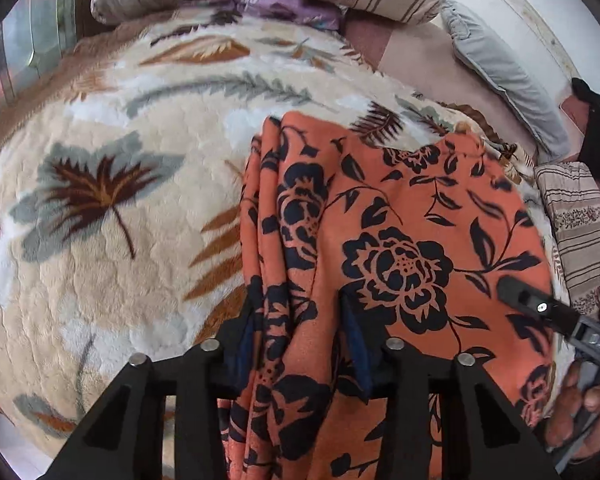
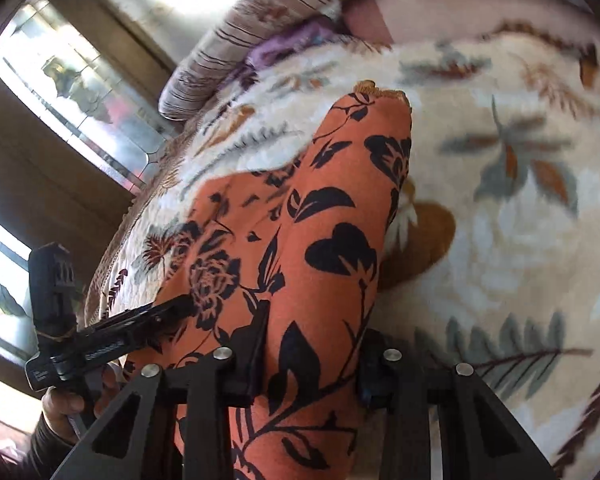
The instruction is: Fold small clothes
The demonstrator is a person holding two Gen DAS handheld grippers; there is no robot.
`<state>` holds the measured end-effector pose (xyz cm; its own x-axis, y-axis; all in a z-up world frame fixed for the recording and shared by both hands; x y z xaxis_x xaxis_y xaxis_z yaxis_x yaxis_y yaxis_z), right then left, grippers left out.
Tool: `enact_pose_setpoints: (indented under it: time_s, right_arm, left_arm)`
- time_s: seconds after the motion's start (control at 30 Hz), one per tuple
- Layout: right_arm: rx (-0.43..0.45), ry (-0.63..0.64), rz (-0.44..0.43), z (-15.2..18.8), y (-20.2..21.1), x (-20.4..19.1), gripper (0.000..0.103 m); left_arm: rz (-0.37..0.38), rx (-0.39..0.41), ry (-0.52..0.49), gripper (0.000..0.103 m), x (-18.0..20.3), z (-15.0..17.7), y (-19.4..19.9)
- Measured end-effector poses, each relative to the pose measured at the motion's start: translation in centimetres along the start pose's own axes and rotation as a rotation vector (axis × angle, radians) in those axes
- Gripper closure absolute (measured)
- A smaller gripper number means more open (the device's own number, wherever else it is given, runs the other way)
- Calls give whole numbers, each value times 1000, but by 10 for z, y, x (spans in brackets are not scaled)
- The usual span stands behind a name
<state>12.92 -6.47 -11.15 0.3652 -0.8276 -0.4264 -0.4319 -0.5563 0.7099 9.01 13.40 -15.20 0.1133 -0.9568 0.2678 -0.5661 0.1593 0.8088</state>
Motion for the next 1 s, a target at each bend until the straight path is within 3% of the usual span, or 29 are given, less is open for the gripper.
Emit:
enact_pose_setpoints:
  time_s: [0.1,0.2,0.27,0.33,0.37,0.4,0.43,0.53,0.63,0.73,0.8,0.83,1.0]
  right_arm:
    - [99,48,57,-19,33,9,68]
    - [165,-7,128,-35,64,56,68]
    - [154,-86,172,-34,66,103,66]
    - [87,-255,168,-16,55,158,60]
    - [64,-316,191,-3,51,180,58]
    - [75,-328,173,5,53,187,48]
    - [117,-331,163,9,61,187,43]
    - [220,-301,163,4,88,168,43]
    - [287,-256,64,-4,111,131,33]
    - [265,-242,-23,4,96,107,18]
    - [129,-327,-20,22,53,117,17]
    - [116,-348,-11,27,48,121,17]
    - [250,-273,29,21,104,87,17]
  left_arm:
    - [71,31,-11,69,32,-17,-8]
    - [129,35,-68,69,87,-34,-31]
    - [109,-16,-110,66,115,-36,-58]
    - [53,-80,-129,55,124,-28,-80]
    - [43,-72,-125,49,123,-26,-79]
    - [36,-60,-122,45,121,-25,-74]
    - [19,-56,-132,43,118,-23,-69]
    - [-1,-9,-162,43,110,-21,-41]
    - [-19,38,-164,36,100,-14,-20]
    - [-81,-69,-189,32,92,10,-48]
    - [-64,-75,-139,31,86,14,-48]
    - [-64,-71,-122,31,86,14,-39]
    - [-107,41,-189,31,88,14,13]
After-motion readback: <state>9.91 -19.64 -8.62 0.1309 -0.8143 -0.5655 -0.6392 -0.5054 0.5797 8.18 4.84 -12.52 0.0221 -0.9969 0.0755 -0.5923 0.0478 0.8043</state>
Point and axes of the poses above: each gripper's, at about its wrist camera, not at the fingertips, and y roughly against the way its jaws point, x to its right, z to its underside, the point moved 7 cm from there along -y, roughly the way its jaws point, and after that the axes turned 3 degrees about x, right-handed, at the moved point
